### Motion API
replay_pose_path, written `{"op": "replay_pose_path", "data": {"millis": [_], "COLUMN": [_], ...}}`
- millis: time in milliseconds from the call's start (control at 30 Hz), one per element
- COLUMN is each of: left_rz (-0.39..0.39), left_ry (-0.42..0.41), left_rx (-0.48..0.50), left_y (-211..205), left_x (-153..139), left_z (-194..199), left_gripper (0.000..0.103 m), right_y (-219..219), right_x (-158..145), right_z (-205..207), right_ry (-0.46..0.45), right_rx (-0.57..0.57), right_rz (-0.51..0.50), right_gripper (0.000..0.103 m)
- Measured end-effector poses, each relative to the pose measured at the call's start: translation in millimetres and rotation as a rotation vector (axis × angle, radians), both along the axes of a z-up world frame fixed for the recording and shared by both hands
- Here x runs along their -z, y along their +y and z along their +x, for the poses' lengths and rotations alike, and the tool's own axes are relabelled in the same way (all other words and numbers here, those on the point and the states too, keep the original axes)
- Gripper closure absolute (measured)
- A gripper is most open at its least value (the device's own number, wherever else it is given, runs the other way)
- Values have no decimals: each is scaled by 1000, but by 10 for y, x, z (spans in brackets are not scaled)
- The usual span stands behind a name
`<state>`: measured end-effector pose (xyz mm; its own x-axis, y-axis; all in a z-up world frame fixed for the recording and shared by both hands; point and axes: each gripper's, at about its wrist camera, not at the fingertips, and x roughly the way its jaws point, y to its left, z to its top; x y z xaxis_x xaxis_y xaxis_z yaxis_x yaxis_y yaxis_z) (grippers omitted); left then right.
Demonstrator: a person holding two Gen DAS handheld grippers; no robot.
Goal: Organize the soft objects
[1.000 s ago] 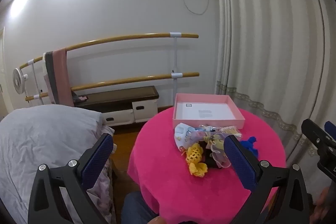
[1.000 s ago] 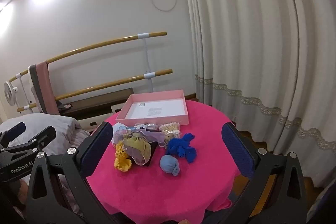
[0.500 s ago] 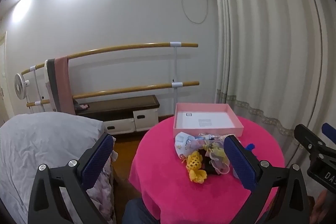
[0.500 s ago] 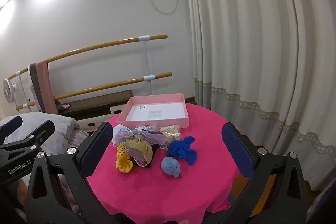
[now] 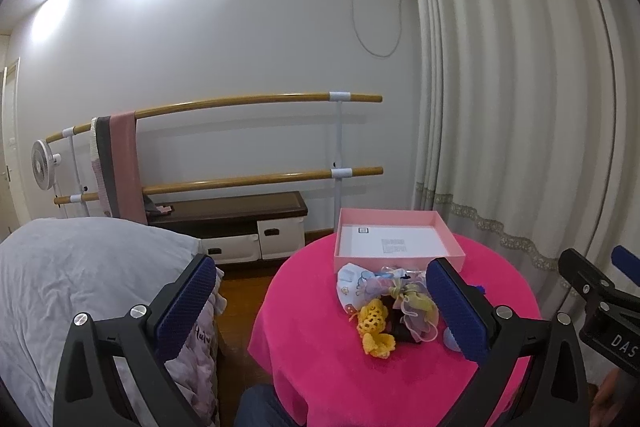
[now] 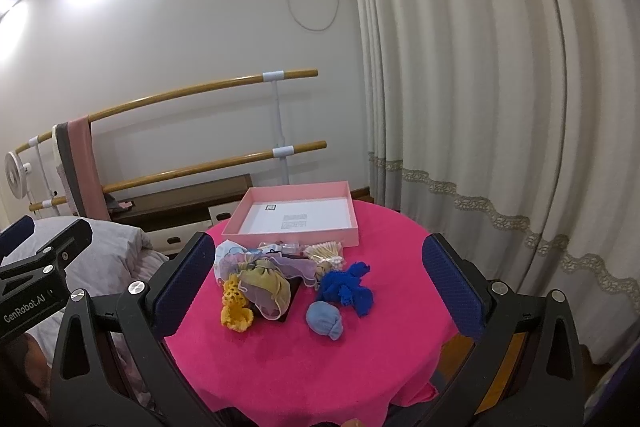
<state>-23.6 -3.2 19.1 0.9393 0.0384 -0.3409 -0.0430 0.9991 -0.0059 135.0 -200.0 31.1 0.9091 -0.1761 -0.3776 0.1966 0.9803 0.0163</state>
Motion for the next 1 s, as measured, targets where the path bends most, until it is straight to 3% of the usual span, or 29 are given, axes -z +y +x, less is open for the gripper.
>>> {"op": "replay_pose_path", "data": {"millis": [1000], "left_rz": [2], "left_ry": [-11], "left_rx": [8], "left_y": [-11], "left_x": [95], "left_z": [26], "left_gripper": [0], "right_y": [13], "right_x": [18], "right_z": [-44], "right_ry": [-12], "right_rx": [6], "right_rz": [-3], "right_gripper": [0]}}
